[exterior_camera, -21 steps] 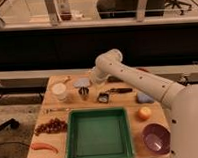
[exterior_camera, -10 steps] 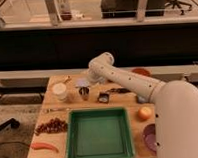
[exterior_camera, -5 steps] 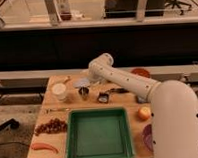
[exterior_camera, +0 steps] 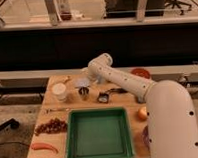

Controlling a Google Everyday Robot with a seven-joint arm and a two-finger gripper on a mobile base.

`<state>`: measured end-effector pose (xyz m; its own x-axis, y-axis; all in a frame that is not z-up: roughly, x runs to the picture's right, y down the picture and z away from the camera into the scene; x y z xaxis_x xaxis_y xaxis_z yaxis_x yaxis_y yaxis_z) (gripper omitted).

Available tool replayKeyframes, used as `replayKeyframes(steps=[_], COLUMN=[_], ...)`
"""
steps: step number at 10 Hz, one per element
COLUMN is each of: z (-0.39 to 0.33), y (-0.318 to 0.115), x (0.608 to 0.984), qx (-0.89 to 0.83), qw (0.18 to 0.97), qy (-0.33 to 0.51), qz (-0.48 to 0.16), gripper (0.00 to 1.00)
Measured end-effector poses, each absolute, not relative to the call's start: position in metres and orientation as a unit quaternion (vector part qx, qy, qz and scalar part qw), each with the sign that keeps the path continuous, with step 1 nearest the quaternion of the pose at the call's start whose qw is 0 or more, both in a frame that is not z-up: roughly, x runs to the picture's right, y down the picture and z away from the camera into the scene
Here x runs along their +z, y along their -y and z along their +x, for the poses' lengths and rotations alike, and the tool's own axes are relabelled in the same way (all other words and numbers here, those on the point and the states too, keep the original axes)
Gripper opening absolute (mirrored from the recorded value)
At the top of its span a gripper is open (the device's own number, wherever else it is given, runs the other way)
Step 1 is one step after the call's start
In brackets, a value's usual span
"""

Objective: Place towel in purple bowl

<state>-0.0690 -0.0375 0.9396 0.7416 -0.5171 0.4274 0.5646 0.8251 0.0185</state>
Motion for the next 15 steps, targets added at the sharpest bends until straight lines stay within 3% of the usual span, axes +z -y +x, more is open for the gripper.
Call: replayKeyframes(steps=[15], z=[-0.096], y=[0.037], x=[0.985], qx=[-0.292], qw=[0.923], qy=[0.248], qz=[-0.045], gripper=[0.80])
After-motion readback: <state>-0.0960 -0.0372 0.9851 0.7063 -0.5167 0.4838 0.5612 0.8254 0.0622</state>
